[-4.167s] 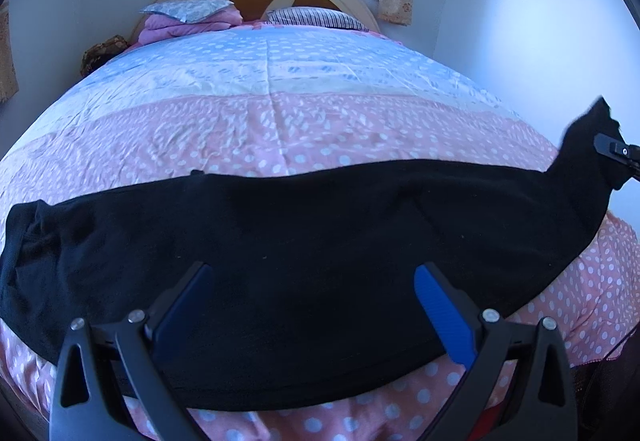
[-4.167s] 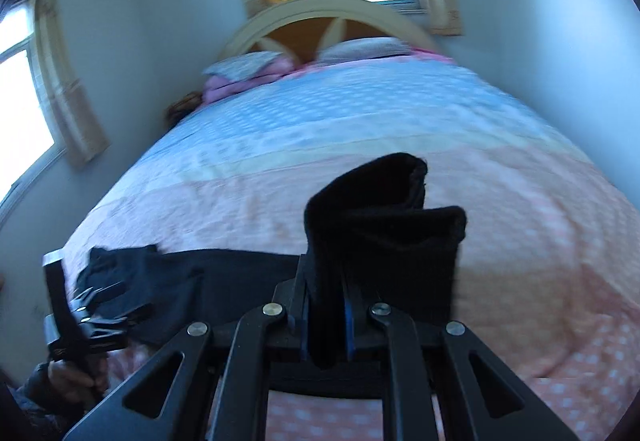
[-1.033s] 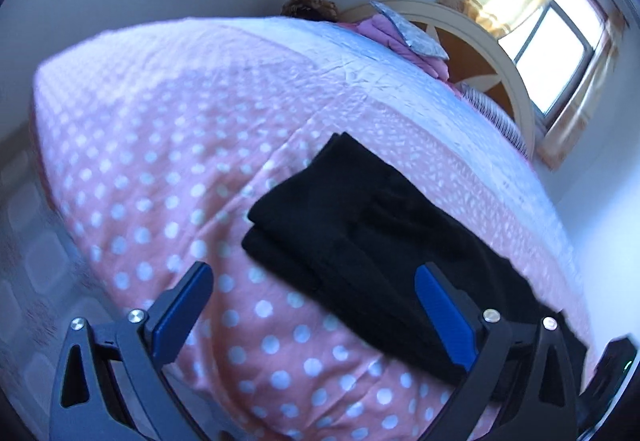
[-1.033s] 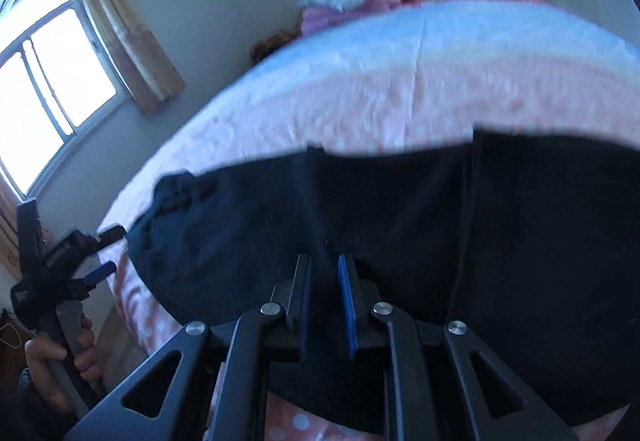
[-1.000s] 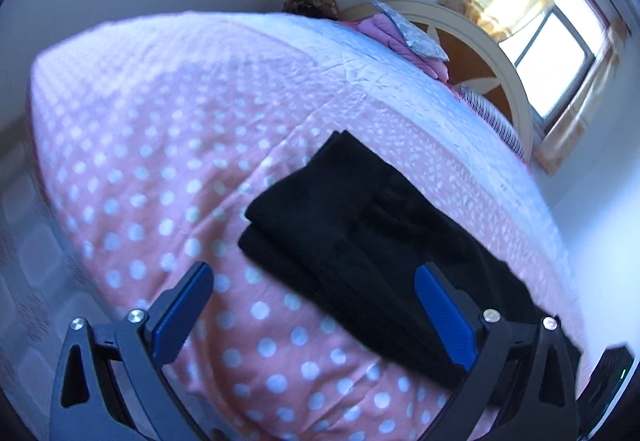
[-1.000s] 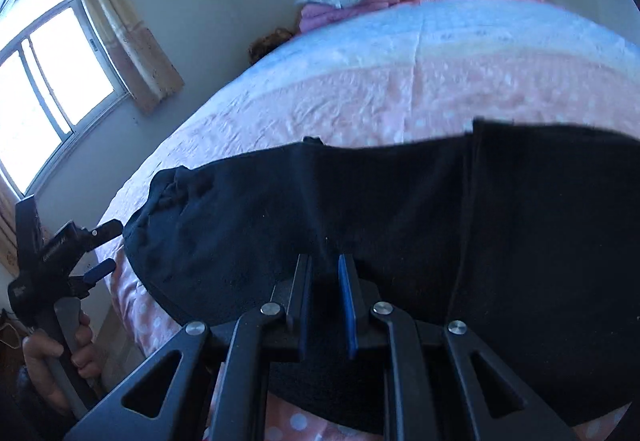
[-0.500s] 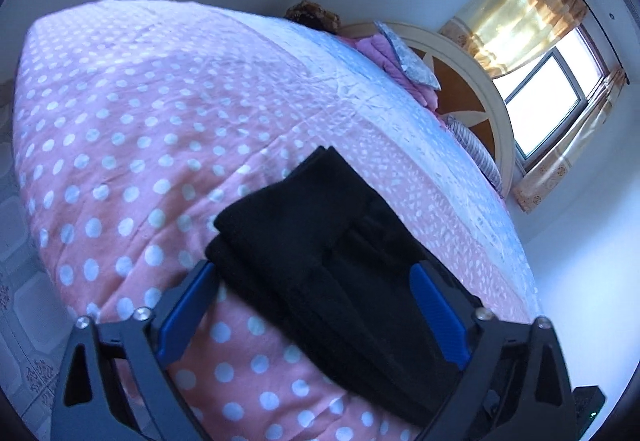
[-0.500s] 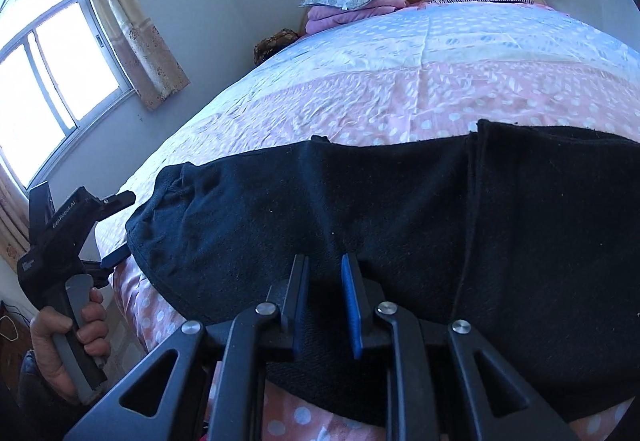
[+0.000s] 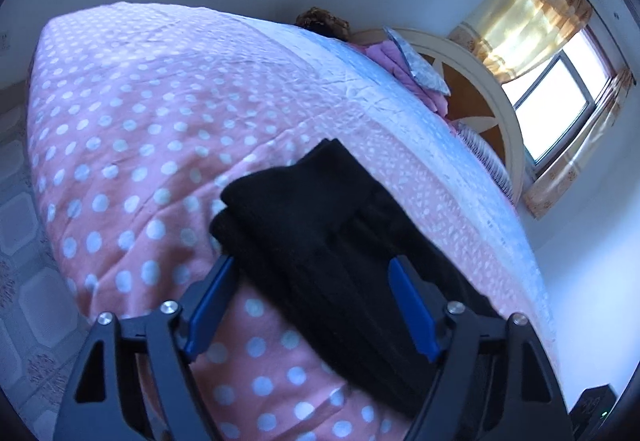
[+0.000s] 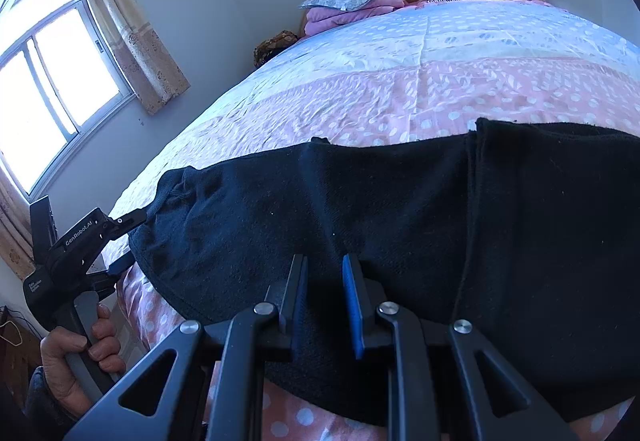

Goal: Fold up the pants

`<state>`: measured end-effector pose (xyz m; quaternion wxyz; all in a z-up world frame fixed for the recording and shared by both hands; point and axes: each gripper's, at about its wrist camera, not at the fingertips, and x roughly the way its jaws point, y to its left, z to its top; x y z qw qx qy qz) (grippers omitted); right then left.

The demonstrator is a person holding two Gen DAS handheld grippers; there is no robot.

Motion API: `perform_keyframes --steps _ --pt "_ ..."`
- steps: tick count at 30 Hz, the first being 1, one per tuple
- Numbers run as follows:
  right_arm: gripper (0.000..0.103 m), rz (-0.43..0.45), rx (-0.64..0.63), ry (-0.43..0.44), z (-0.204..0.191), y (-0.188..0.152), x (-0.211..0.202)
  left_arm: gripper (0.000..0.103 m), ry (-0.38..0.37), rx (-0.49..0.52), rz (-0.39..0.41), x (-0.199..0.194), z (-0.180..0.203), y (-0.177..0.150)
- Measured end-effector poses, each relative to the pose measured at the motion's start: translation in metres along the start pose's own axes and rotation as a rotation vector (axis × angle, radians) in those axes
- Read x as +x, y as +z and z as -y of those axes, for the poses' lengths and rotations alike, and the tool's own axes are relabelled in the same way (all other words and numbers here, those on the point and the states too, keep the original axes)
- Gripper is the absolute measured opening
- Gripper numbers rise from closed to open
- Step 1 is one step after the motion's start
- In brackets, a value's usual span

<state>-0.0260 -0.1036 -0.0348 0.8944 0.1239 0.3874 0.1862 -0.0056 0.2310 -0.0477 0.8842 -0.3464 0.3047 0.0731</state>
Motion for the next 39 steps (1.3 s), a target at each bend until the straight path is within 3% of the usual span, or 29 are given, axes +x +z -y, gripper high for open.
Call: perform_keyframes --steps 1,2,5,9,13,18,24,27,30,34,36,37,38,39 --pt "0.02 0.0 -0.002 -0.001 0.0 0.0 0.0 0.079 -0.02 -0.015 0.001 0.001 -0.001 0.001" --pt "0.02 0.0 -0.006 -0.003 -0.001 0.0 0.0 0.07 -0.042 -0.042 0.0 0.004 -0.005 0.005" --pt "0.02 0.01 -0.007 0.003 -0.001 0.002 -0.006 0.02 -0.055 -0.053 -0.005 0.01 -0.007 0.01" --pt "0.02 0.17 0.008 -0.023 0.006 0.007 -0.044 0.015 -0.088 -0.019 -0.008 0.008 -0.004 0.013" --pt "0.02 0.191 0.072 -0.068 0.03 0.013 -0.064 0.015 -0.108 0.135 0.03 -0.006 0.032 0.017" --pt "0.02 0.212 0.254 -0.068 0.082 0.008 -0.085 0.015 -0.291 0.404 0.037 -0.03 0.118 -0.001" --pt "0.02 0.277 0.344 -0.105 0.124 0.003 -0.126 0.015 -0.581 0.644 -0.052 -0.038 0.229 -0.07" --pt "0.02 0.313 0.372 -0.114 0.141 0.0 -0.15 0.015 -0.672 0.755 -0.105 -0.037 0.265 -0.111" --pt "0.02 0.348 0.412 -0.089 0.156 -0.007 -0.172 0.015 -0.697 0.868 -0.197 -0.021 0.286 -0.163" --pt "0.02 0.365 0.426 -0.054 0.162 -0.018 -0.184 0.015 -0.601 1.01 -0.238 0.003 0.282 -0.206" --pt "0.025 0.354 0.453 0.004 0.166 -0.021 -0.183 0.019 -0.582 1.036 -0.227 0.001 0.278 -0.212" --pt "0.038 0.353 0.474 0.039 0.171 -0.02 -0.182 0.022 -0.582 1.047 -0.223 -0.003 0.277 -0.209" --pt "0.055 0.356 0.496 0.082 0.174 -0.02 -0.18 0.037 -0.583 1.058 -0.233 -0.007 0.278 -0.21" --pt "0.063 0.368 0.518 0.135 0.177 -0.019 -0.177 0.064 -0.579 1.067 -0.262 -0.011 0.277 -0.204"
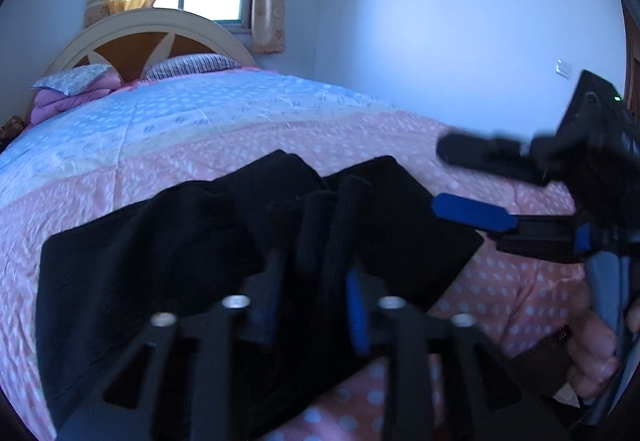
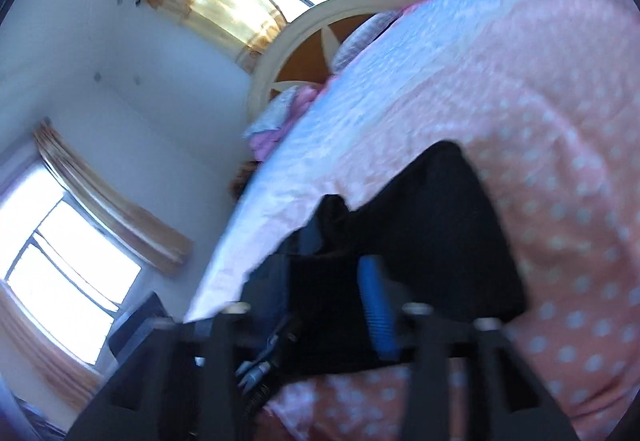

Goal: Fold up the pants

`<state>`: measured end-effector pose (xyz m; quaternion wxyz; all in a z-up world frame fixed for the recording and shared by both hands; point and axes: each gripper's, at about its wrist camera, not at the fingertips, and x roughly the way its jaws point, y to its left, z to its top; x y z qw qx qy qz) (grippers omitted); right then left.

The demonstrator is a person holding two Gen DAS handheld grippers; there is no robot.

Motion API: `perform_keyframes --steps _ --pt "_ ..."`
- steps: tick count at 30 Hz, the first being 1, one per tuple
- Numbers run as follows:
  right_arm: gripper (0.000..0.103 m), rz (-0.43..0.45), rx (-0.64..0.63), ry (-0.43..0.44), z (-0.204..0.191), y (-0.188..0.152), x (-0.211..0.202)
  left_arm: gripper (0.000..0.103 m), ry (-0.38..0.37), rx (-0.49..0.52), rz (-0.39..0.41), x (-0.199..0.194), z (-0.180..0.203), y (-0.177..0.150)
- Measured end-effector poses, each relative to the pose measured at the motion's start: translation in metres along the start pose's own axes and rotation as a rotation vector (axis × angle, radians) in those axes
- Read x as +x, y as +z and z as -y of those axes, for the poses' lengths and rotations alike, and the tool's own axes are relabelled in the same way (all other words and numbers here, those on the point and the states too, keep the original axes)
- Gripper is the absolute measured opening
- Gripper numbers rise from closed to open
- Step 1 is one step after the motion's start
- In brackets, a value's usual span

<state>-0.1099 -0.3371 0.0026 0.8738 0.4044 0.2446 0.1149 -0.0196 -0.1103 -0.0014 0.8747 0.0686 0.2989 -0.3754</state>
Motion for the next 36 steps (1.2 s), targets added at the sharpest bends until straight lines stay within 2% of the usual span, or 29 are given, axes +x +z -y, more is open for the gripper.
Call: perform_keyframes --steps 1,2,4,8,10,12,14,15,16,17,21,24,28,30,33,36 --pt "0.07 0.001 0.014 0.031 0.001 0.002 0.003 0.074 -0.002 -0.006 -0.007 -0.005 0.003 -0.002" --pt "0.07 -0.005 0.02 0.064 -0.001 0.005 0.008 0.081 -0.002 -0.022 0.007 -0.017 -0.003 -0.003" --pt "0.07 -0.035 -0.014 0.073 -0.009 0.008 0.019 0.081 -0.005 -0.044 0.026 -0.032 -0.009 -0.01" --pt "0.07 -0.066 -0.118 -0.034 -0.02 0.013 0.051 0.081 0.091 -0.136 0.07 -0.066 -0.041 -0.02" --pt "0.07 -0.076 -0.121 -0.061 -0.017 0.013 0.068 0.081 0.158 -0.197 0.078 -0.074 -0.067 -0.024" --pt "0.07 -0.123 -0.107 -0.084 -0.016 0.003 0.086 0.081 0.221 -0.25 0.067 -0.082 -0.087 -0.032" --pt "0.069 -0.113 -0.218 -0.185 -0.031 -0.01 0.096 0.081 0.252 -0.299 0.06 -0.087 -0.102 -0.039" --pt "0.066 -0.109 -0.267 -0.228 -0.038 -0.014 0.099 0.081 0.259 -0.326 0.063 -0.09 -0.109 -0.042" --pt "0.049 -0.109 -0.333 -0.307 -0.047 -0.02 0.102 0.081 0.261 -0.347 0.066 -0.091 -0.114 -0.044" --pt "0.036 -0.12 -0.396 -0.376 -0.055 -0.027 0.105 0.081 0.26 -0.374 0.069 -0.092 -0.119 -0.046" --pt "0.025 -0.157 -0.462 -0.364 -0.059 -0.035 0.106 0.081 0.227 -0.434 0.061 -0.082 -0.125 -0.048" --pt "0.019 -0.146 -0.544 -0.392 -0.071 -0.037 0.104 0.081 0.217 -0.429 0.051 -0.076 -0.118 -0.044" --pt "0.018 -0.073 -0.638 -0.315 -0.103 -0.024 0.075 0.081 0.244 -0.365 0.088 -0.088 -0.109 -0.034" --pt "0.018 -0.052 -0.646 -0.311 -0.105 -0.011 0.059 0.081 0.268 -0.336 0.104 -0.09 -0.107 -0.028" --pt "0.018 -0.038 -0.595 -0.321 -0.084 0.013 0.034 0.081 0.265 -0.328 0.111 -0.084 -0.104 -0.023" --pt "0.018 -0.068 -0.539 -0.387 -0.047 0.024 0.024 0.081 0.243 -0.34 0.077 -0.066 -0.101 -0.023"
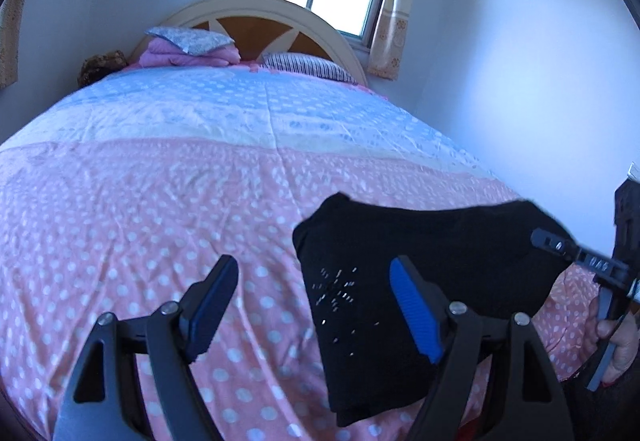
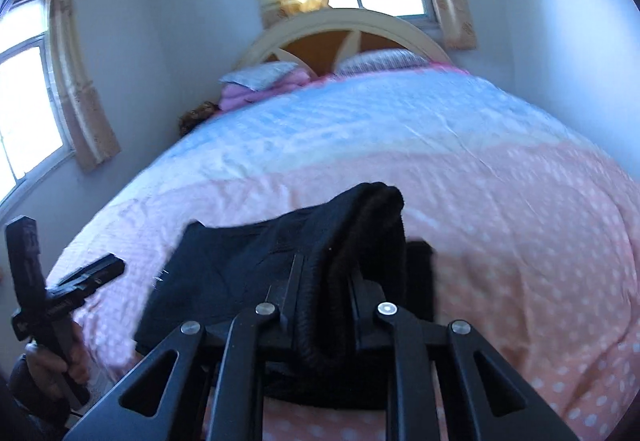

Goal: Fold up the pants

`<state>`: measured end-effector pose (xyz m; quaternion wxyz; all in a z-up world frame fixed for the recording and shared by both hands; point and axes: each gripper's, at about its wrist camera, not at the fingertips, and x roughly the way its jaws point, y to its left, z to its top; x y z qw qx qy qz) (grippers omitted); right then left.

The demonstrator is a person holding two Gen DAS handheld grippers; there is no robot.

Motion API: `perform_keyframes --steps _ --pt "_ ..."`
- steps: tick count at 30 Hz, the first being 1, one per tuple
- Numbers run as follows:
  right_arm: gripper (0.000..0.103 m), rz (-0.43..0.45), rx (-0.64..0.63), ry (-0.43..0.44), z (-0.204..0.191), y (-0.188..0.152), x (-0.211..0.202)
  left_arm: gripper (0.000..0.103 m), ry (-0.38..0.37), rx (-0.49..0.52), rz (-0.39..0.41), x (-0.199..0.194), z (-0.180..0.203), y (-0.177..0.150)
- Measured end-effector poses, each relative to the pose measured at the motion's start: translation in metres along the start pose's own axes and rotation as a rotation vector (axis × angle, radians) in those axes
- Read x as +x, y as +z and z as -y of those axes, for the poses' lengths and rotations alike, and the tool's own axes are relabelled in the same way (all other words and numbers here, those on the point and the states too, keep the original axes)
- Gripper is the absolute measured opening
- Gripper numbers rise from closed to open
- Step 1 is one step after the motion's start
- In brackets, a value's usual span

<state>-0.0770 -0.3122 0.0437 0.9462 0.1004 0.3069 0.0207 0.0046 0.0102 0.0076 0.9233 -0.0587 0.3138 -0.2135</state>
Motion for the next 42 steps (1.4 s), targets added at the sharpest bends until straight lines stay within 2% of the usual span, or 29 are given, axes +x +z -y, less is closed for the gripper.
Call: perform_keyframes --steps 3,5,10,12,14,15,16,18,19,20,23,26,28,29,31,32,34,37,39,42 --pt "0.02 -0.13 0.058 -0.02 0.029 -0.026 0.03 0.081 0.0 0.016 -0.049 0.017 0.012 -0.007" --pt "0.022 -0.074 0.102 0.012 0.036 -0.035 0.032 0.081 0.028 0.042 -0.083 0.026 0.02 -0.01" --pt "0.028 -0.12 0.175 0.043 0.044 -0.026 0.019 0.081 0.072 0.055 -0.095 0.024 0.015 -0.01" --pt "0.028 -0.063 0.201 -0.025 0.048 -0.022 -0.004 0.081 0.095 0.051 -0.077 0.018 0.008 -0.008" --pt "0.029 0.026 0.133 -0.197 0.038 -0.015 -0.024 0.081 0.152 0.065 -0.04 0.014 0.007 -0.006" --pt "0.029 0.077 0.089 -0.238 0.028 -0.011 -0.031 0.081 0.159 0.081 -0.025 0.013 0.01 -0.005" --pt "0.029 0.126 0.062 -0.224 0.016 -0.008 -0.037 0.081 0.149 0.092 -0.019 0.013 0.014 -0.006" --pt "0.029 0.149 0.035 -0.047 -0.006 -0.003 -0.034 0.081 0.117 0.09 -0.042 0.02 0.019 -0.009" --pt "0.029 0.111 0.013 0.077 -0.023 0.001 -0.022 0.081 0.103 0.08 -0.063 0.024 0.02 -0.011" --pt "0.029 0.076 -0.01 0.143 -0.037 0.003 -0.01 0.081 0.096 0.061 -0.098 0.03 0.021 -0.018" --pt "0.029 -0.032 -0.141 0.286 -0.094 0.011 0.033 0.081 0.09 -0.005 -0.157 0.041 0.014 -0.034" --pt "0.029 -0.18 -0.227 0.414 -0.137 0.021 0.079 0.081 0.041 -0.108 -0.155 0.039 0.003 -0.042" --pt "0.029 -0.286 -0.276 0.454 -0.164 0.022 0.112 0.081 0.053 -0.091 -0.151 0.037 0.008 -0.045" --pt "0.029 -0.354 -0.329 0.453 -0.178 0.02 0.132 0.081 0.06 -0.082 -0.15 0.035 0.011 -0.047" --pt "0.029 -0.453 -0.509 0.305 -0.208 0.004 0.171 0.081 0.078 -0.069 -0.152 0.034 0.017 -0.053" --pt "0.029 -0.465 -0.599 0.237 -0.222 -0.005 0.184 0.081 0.093 -0.057 -0.141 0.032 0.02 -0.057" --pt "0.029 -0.47 -0.695 0.15 -0.239 -0.014 0.205 0.081 0.107 -0.039 -0.128 0.029 0.024 -0.06" --pt "0.029 -0.479 -0.717 0.032 -0.253 -0.01 0.233 0.081 0.097 -0.05 -0.141 0.026 0.024 -0.061" --pt "0.029 -0.473 -0.628 0.039 -0.243 0.005 0.237 0.081 0.077 -0.049 -0.146 0.02 0.022 -0.062" --pt "0.031 -0.34 -0.46 0.107 -0.222 0.033 0.204 0.081 0.021 -0.046 -0.162 0.008 0.016 -0.063"
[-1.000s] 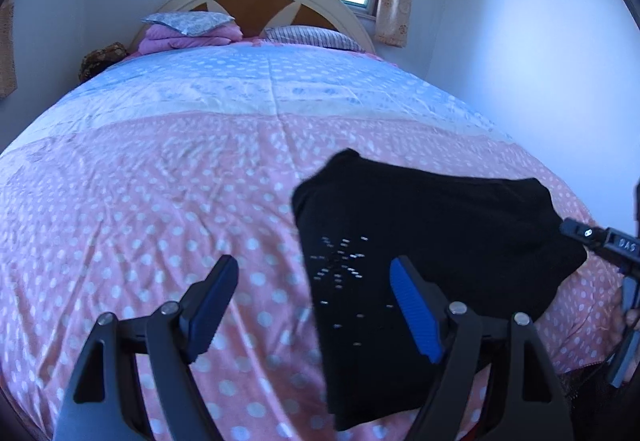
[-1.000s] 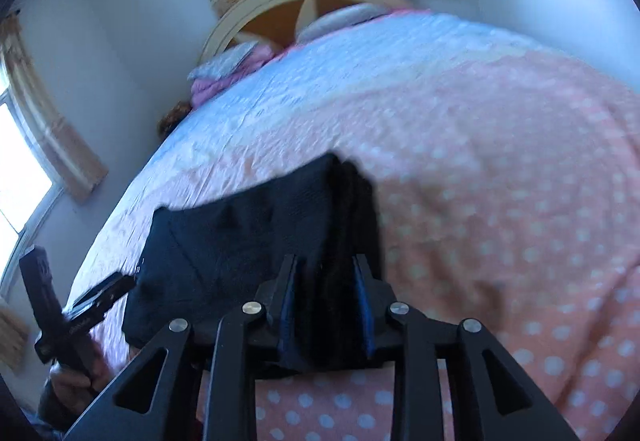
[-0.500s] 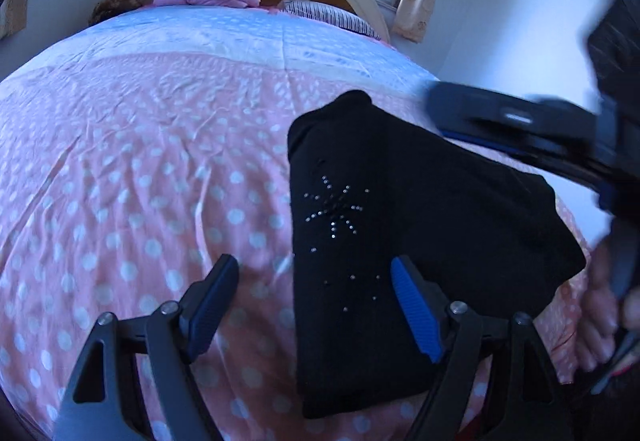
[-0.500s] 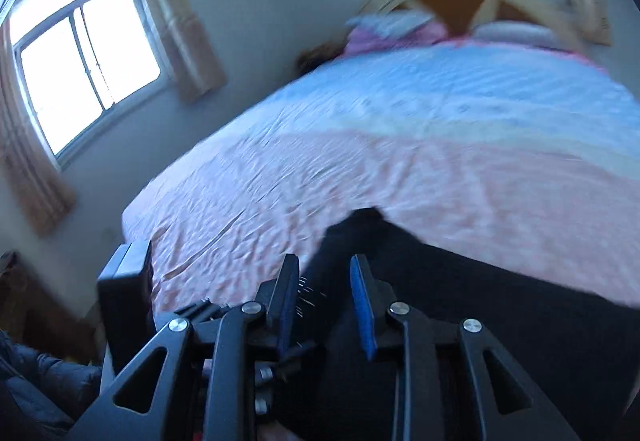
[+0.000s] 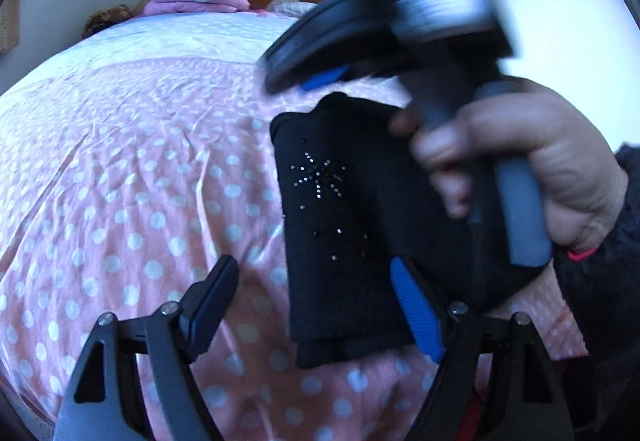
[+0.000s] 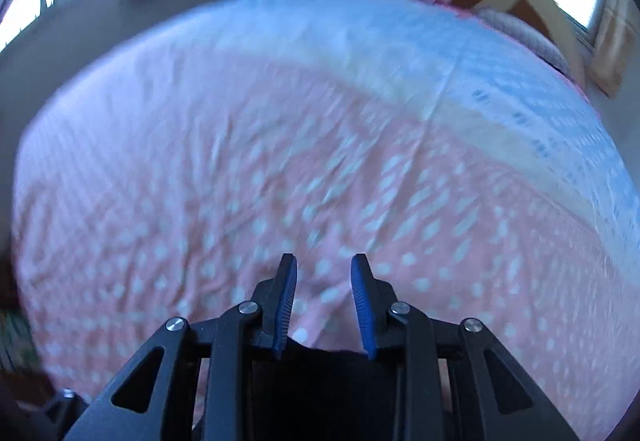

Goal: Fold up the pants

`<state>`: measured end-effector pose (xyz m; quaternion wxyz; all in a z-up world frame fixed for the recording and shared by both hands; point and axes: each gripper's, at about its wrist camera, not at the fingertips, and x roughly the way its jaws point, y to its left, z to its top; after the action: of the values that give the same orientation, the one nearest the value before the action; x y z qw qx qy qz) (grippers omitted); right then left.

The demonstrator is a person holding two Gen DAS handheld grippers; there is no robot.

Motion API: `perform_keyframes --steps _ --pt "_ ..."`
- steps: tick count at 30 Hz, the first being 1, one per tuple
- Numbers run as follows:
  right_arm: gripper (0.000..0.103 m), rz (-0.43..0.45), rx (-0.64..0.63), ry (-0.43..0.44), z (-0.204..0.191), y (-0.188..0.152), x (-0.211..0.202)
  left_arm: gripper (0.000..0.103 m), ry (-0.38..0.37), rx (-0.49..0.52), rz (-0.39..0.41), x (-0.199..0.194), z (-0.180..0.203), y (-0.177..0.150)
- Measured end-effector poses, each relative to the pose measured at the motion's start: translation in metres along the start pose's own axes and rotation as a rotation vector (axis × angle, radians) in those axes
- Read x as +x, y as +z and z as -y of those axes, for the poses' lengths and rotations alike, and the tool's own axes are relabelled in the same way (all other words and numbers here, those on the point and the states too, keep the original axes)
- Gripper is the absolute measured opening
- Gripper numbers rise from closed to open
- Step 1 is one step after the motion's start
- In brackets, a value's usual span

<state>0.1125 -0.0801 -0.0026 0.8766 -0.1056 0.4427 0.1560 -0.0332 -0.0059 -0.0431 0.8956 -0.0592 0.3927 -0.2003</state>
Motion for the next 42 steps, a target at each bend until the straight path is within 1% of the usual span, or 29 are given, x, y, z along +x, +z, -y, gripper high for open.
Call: perform_keyframes --steps 3,7,8,9,10,12,13,14,15,17,18,19,20,21,24,26,27,29,30,31,32,33,34,35,36,37,40,41,42 --pt "0.031 0.141 0.101 0.034 0.028 -0.019 -0.056 0.081 -0.034 -0.003 0.007 -0.01 -0.007 0.006" --pt "0.034 0.268 0.205 0.025 0.069 -0.071 -0.114 0.081 -0.038 0.047 0.098 -0.029 -0.009 0.025" --pt "0.035 0.288 0.244 0.021 0.084 -0.086 -0.123 0.085 -0.034 0.055 0.108 -0.028 -0.01 0.032" --pt "0.035 0.31 0.279 0.009 0.095 -0.091 -0.129 0.094 -0.032 0.064 0.113 -0.026 -0.009 0.043" --pt "0.035 0.338 0.32 -0.024 0.11 -0.109 -0.141 0.097 -0.034 0.063 0.113 -0.023 -0.009 0.05" --pt "0.049 0.373 0.406 -0.08 0.14 -0.137 -0.16 0.097 -0.029 0.043 0.101 -0.01 -0.01 0.064" --pt "0.064 0.38 0.489 -0.094 0.163 -0.156 -0.166 0.097 -0.028 0.027 0.094 -0.004 -0.01 0.068" --pt "0.066 0.385 0.58 -0.1 0.185 -0.175 -0.17 0.097 -0.022 -0.004 0.069 0.007 -0.013 0.074" --pt "0.066 0.38 0.633 -0.106 0.198 -0.188 -0.172 0.097 -0.022 -0.024 0.045 0.014 -0.016 0.076" --pt "0.066 0.324 0.737 -0.094 0.221 -0.216 -0.165 0.097 -0.035 -0.085 -0.044 0.037 -0.024 0.076" --pt "0.066 0.305 0.761 -0.072 0.223 -0.225 -0.16 0.097 -0.05 -0.114 -0.093 0.046 -0.027 0.073" --pt "0.066 0.285 0.786 -0.038 0.221 -0.236 -0.152 0.097 -0.059 -0.137 -0.118 0.051 -0.028 0.066" --pt "0.066 0.292 0.795 -0.02 0.216 -0.241 -0.149 0.097 -0.05 -0.124 -0.086 0.046 -0.026 0.059" --pt "0.066 0.326 0.787 -0.02 0.207 -0.245 -0.149 0.097 -0.041 -0.109 -0.076 0.041 -0.019 0.054" --pt "0.066 0.328 0.784 -0.019 0.184 -0.251 -0.15 0.097 -0.039 -0.082 -0.087 0.034 -0.007 0.038" --pt "0.066 0.332 0.79 0.044 0.172 -0.255 -0.15 0.098 -0.052 -0.075 -0.081 0.028 -0.003 0.028" --pt "0.066 0.327 0.78 0.056 0.165 -0.254 -0.149 0.098 -0.056 -0.078 -0.08 0.028 -0.001 0.025" --pt "0.066 0.305 0.706 -0.011 0.151 -0.25 -0.146 0.098 -0.075 -0.117 -0.081 0.029 0.0 0.019" --pt "0.066 0.293 0.683 -0.03 0.149 -0.248 -0.145 0.098 -0.109 -0.144 -0.096 0.03 -0.001 0.016" --pt "0.065 0.278 0.671 -0.047 0.147 -0.246 -0.145 0.097 -0.148 -0.163 -0.117 0.031 0.001 0.023" --pt "0.06 0.268 0.673 -0.052 0.147 -0.245 -0.146 0.097 -0.162 -0.16 -0.127 0.033 0.004 0.028" --pt "0.053 0.26 0.678 -0.057 0.146 -0.245 -0.147 0.097 -0.15 -0.114 -0.124 0.031 0.013 0.025" --pt "0.038 0.257 0.682 -0.049 0.146 -0.247 -0.148 0.097 -0.13 -0.077 -0.119 0.029 0.02 0.023" --pt "0.034 0.263 0.686 -0.031 0.144 -0.248 -0.148 0.094 -0.105 -0.036 -0.108 0.028 0.026 0.02" --pt "0.033 0.265 0.677 -0.039 0.142 -0.25 -0.149 0.091 -0.104 -0.033 -0.099 0.027 0.026 0.018" --pt "0.032 0.258 0.642 -0.07 0.137 -0.249 -0.148 0.089 -0.111 -0.049 -0.096 0.026 0.023 0.019" --pt "0.032 0.253 0.582 -0.131 0.128 -0.245 -0.146 0.071 -0.139 -0.117 -0.083 0.02 0.011 0.019" --pt "0.031 0.249 0.562 -0.156 0.125 -0.244 -0.146 0.053 -0.142 -0.127 -0.064 0.014 0.008 0.02" --pt "0.03 0.245 0.542 -0.18 0.12 -0.242 -0.148 0.029 -0.14 -0.115 -0.047 0.01 0.009 0.021"
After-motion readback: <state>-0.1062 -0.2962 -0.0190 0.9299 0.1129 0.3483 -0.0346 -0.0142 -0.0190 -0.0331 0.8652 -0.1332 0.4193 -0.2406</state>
